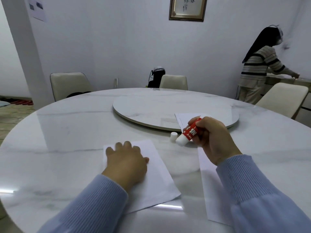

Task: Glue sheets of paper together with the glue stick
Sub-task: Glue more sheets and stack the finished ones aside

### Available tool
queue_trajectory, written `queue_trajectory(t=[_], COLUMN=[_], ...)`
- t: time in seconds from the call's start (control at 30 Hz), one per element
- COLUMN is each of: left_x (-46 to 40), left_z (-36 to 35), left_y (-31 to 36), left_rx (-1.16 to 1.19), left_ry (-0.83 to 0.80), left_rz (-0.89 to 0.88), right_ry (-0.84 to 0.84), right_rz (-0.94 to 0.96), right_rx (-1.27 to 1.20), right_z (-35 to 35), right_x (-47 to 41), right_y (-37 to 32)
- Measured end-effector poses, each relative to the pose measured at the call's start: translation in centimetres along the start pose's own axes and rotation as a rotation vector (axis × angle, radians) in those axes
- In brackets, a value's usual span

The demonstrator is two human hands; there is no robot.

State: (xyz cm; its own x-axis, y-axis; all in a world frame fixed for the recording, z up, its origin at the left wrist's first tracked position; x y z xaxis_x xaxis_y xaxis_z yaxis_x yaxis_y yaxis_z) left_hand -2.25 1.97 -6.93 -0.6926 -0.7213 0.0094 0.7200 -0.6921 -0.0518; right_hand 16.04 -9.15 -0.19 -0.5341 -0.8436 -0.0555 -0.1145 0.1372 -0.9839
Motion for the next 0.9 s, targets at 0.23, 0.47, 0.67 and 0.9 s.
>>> queue_trajectory(t=[0.23, 0.47, 0.67, 0.9], left_x=[-0.7, -0.4, -0.9, -1.3], left_z=[0.1, 1.5, 0.1, -1.7], left_y=[3.2, 4.9, 5.0, 4.7], left_rx=[0.213, 0.465, 0.29, 0.25], left_ry=[-0.009, 0.123, 0.101, -0.066], left_rz=[-0.363, -0.386, -0.334, -0.331], right_ry=[0.115, 0.207, 0.179, 0.081], right_rz=[0.022, 0.076, 0.065, 0.065], right_rx=[0.011, 0.39, 0.544, 0.597], right_z=[0.8, -0.6, -2.0, -3.0], right_x=[0.4, 0.3, -0.3, -0.7], right_y=[-0.1, 0.8, 1.9, 2.9])
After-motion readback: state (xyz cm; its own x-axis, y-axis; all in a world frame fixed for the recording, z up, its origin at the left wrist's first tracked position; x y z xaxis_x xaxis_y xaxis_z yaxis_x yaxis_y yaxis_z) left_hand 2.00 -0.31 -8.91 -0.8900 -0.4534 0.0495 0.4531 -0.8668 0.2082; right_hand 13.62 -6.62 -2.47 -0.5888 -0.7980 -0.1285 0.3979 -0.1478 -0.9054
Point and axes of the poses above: each hand's wrist, its own x-axis away from the middle knuckle, its own z-axis out of the back of the hand, y = z × x, the point moved 10 cm from there along -x, towards the middle knuckle, and after that the axes turned 13 degrees about -z, right-handed, at the moved point
